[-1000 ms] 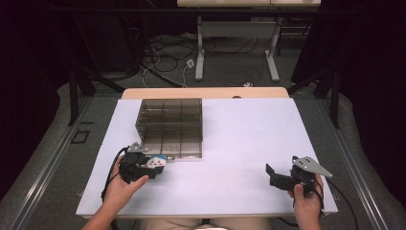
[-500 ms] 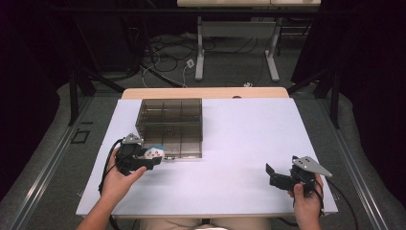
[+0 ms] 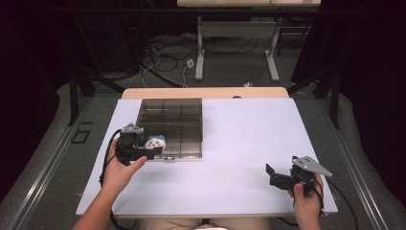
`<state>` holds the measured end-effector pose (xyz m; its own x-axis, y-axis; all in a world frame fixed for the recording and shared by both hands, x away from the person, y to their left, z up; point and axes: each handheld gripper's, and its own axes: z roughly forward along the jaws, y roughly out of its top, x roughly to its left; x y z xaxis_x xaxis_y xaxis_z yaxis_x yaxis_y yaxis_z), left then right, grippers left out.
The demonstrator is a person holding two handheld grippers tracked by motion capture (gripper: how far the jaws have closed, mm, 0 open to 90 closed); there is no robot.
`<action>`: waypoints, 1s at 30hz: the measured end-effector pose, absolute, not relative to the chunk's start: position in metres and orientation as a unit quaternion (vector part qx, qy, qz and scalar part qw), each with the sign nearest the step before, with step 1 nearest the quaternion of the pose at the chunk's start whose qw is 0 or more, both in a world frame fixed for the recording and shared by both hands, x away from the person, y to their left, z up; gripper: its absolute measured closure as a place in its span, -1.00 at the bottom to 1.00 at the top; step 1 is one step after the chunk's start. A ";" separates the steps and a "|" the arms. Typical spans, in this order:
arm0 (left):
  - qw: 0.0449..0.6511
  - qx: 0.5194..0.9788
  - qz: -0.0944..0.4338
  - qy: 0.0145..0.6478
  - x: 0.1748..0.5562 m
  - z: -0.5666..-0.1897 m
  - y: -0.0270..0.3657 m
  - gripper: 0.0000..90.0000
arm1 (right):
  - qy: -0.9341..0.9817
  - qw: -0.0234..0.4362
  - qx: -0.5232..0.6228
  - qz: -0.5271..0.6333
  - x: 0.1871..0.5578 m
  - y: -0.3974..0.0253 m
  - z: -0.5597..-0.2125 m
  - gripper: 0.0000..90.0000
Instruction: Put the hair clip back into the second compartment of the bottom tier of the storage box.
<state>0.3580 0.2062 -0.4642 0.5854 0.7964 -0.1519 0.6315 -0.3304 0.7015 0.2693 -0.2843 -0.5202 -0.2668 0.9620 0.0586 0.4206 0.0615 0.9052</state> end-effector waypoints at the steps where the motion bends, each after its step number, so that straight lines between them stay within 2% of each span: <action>1: 0.376 0.809 0.107 0.440 0.359 -0.464 0.206 -0.23 | 0.659 0.303 0.527 0.444 0.269 -0.283 -0.520 -1.00; 30: 0.375 0.799 0.105 0.459 0.393 -0.476 0.199 -0.23 | 0.665 0.301 0.524 0.438 0.270 -0.282 -0.522 -1.00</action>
